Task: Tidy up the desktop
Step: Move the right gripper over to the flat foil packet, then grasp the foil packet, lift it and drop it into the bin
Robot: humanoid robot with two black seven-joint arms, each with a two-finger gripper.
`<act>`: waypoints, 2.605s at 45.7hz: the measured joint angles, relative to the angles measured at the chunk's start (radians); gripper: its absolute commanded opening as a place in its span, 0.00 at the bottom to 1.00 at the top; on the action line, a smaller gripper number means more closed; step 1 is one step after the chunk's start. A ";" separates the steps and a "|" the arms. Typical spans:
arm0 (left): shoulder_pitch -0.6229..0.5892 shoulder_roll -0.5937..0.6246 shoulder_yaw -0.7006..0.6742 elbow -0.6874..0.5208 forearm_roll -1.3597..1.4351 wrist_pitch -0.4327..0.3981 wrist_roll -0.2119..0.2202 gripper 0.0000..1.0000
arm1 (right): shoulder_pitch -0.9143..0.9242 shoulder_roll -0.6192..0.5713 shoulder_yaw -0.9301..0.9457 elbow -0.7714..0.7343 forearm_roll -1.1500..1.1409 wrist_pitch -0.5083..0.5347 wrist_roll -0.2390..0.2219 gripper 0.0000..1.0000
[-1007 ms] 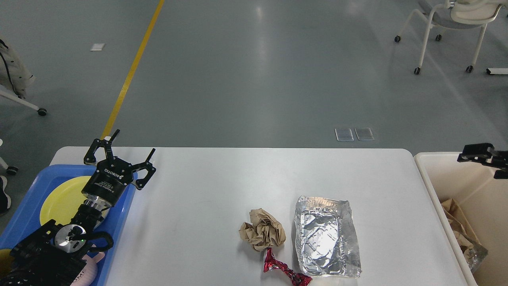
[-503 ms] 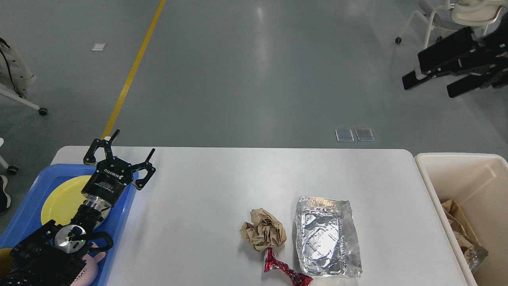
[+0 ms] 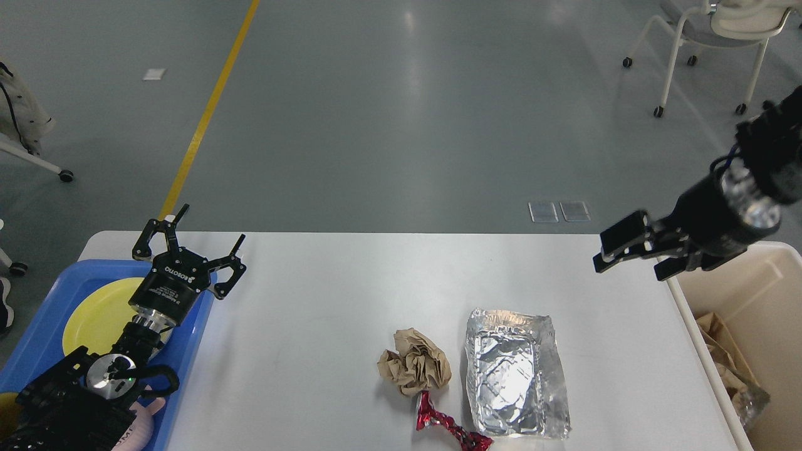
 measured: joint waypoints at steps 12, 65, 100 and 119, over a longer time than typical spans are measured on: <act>-0.001 0.000 0.001 0.000 0.000 0.000 0.000 0.99 | -0.345 0.191 0.006 -0.096 0.158 -0.323 -0.123 1.00; -0.001 0.000 0.002 0.000 0.000 0.000 0.000 0.99 | -0.640 0.304 0.105 -0.238 0.222 -0.509 -0.118 0.00; 0.000 0.000 0.000 0.000 0.000 0.000 0.000 0.99 | 0.029 -0.112 0.135 -0.114 0.155 0.158 -0.095 0.00; 0.001 0.000 0.000 0.000 0.000 0.000 0.001 0.99 | 0.447 -0.303 0.084 -0.242 -0.231 0.440 0.020 0.00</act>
